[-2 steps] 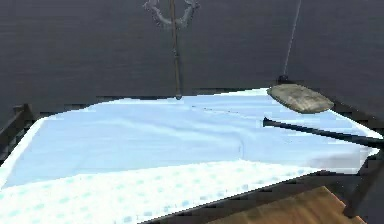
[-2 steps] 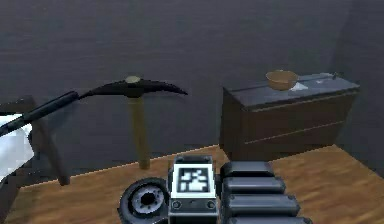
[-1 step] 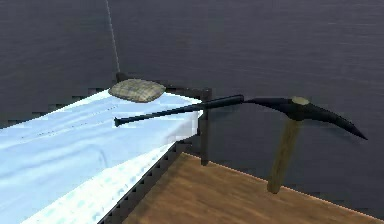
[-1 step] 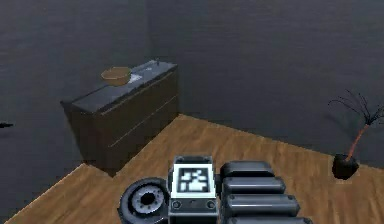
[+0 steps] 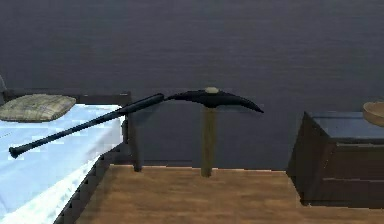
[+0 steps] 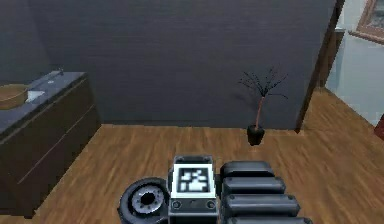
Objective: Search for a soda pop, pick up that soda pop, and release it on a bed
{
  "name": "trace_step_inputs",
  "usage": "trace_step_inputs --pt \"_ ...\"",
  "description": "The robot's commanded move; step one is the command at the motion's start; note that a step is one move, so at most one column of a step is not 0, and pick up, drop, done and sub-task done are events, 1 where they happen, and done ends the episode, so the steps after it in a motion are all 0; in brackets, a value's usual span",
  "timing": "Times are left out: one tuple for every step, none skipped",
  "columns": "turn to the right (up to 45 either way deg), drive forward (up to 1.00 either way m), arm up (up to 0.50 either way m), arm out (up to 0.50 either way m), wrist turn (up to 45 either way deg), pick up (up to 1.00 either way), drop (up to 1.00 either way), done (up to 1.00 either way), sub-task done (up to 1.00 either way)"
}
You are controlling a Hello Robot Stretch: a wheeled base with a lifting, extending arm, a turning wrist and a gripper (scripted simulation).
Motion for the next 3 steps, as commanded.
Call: trace_step_inputs --pt "0.0 0.2 0.0 0.0 0.0 0.0 0.0 0.0 0.0" --pt "9.0 0.0 0.0 0.0 0.0 0.0 0.0 0.0 0.0" --pt "6.0 0.0 0.0 0.0 0.0 0.0 0.0 0.0 0.0"
